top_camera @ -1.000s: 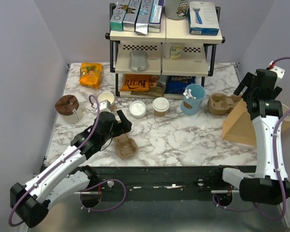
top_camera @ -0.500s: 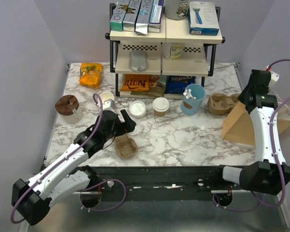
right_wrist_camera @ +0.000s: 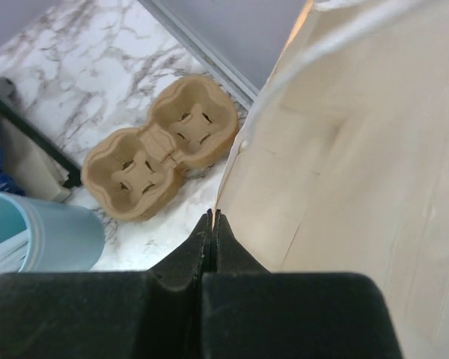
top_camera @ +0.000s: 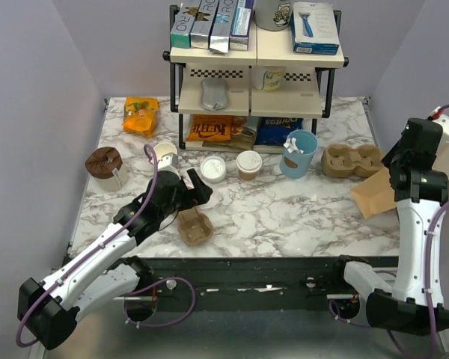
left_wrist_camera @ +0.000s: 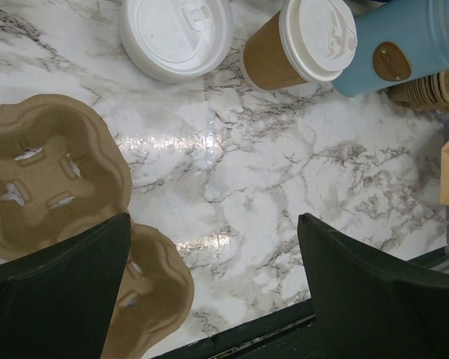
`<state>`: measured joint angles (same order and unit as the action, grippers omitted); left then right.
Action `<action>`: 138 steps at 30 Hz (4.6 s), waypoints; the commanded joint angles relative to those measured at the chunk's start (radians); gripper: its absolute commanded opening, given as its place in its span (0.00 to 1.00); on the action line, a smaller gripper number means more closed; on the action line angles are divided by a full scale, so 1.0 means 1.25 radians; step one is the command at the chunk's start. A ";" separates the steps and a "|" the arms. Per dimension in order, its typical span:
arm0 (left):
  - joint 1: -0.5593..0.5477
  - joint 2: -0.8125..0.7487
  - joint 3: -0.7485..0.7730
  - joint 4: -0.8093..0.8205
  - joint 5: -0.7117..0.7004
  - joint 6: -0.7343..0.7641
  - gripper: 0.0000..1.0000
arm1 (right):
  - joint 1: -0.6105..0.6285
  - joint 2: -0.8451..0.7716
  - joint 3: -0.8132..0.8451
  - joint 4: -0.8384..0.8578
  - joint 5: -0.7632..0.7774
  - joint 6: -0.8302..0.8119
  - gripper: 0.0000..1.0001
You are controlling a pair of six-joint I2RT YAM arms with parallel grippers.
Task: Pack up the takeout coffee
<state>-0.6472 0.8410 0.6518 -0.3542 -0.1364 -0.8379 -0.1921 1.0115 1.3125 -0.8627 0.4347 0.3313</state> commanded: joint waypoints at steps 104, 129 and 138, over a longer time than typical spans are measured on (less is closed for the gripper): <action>0.080 -0.162 -0.217 -0.176 0.002 -0.201 0.93 | 0.788 -0.097 -0.068 0.145 -0.458 -0.282 0.88; 0.080 -0.086 -0.217 -0.122 0.061 -0.104 0.18 | 0.792 0.009 -0.045 0.372 -0.798 -0.566 0.98; 0.074 -0.156 -0.112 -0.217 0.152 -0.037 0.01 | 0.934 0.154 0.037 0.285 -0.639 -0.664 0.98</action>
<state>-0.5514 0.6796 0.4267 -0.5354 -0.0242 -0.9390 0.8955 1.1412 1.3125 -0.4599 -0.4747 -0.4290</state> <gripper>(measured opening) 0.196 0.978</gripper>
